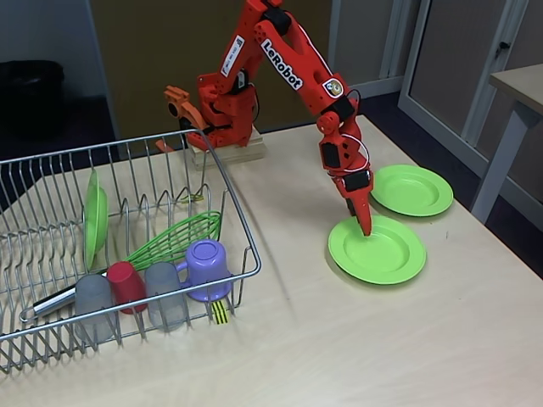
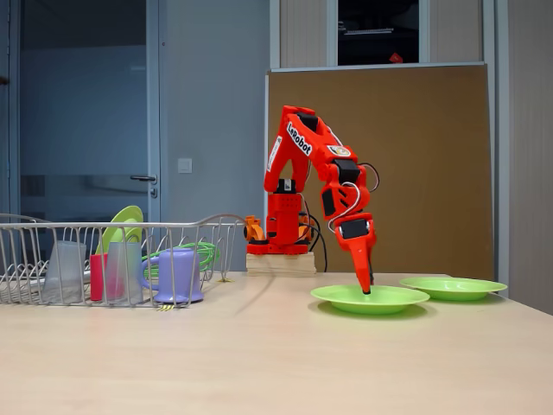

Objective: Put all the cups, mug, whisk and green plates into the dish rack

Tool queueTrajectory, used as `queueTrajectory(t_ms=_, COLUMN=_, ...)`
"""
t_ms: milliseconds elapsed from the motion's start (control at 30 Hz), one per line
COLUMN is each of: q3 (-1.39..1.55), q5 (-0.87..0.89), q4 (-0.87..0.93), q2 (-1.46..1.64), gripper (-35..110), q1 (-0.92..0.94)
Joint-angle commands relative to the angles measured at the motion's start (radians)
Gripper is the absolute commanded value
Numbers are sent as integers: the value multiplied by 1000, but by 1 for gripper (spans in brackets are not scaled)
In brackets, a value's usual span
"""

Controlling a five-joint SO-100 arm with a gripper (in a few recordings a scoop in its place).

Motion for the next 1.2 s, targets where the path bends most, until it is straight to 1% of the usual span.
queueTrajectory(t_ms=0, q3=20, q5=81, q4=-20, q2=-28, gripper=15, q1=17)
queueTrajectory(t_ms=200, q3=20, q5=186, q4=-52, q2=-66, gripper=8, q1=40)
queueTrajectory(t_ms=300, q3=32, q5=229, q4=-89, q2=-77, gripper=1, q1=49)
queueTrajectory(t_ms=367, q3=40, q5=230, q4=-89, q2=-63, gripper=0, q1=57)
queueTrajectory(t_ms=433, q3=28, q5=193, q4=-43, q2=-25, gripper=0, q1=66)
queueTrajectory(t_ms=633, q3=-156, q5=29, q4=268, q2=110, gripper=0, q1=97)
queueTrajectory(t_ms=800, q3=-426, q5=-48, q4=603, q2=137, gripper=0, q1=101)
queueTrajectory(t_ms=867, q3=-532, q5=-78, q4=707, q2=127, gripper=0, q1=101)
queueTrajectory(t_ms=1000, q3=-710, q5=-126, q4=873, q2=109, gripper=0, q1=112)
queueTrajectory(t_ms=1167, q3=-904, q5=-169, q4=1022, q2=106, gripper=0, q1=150)
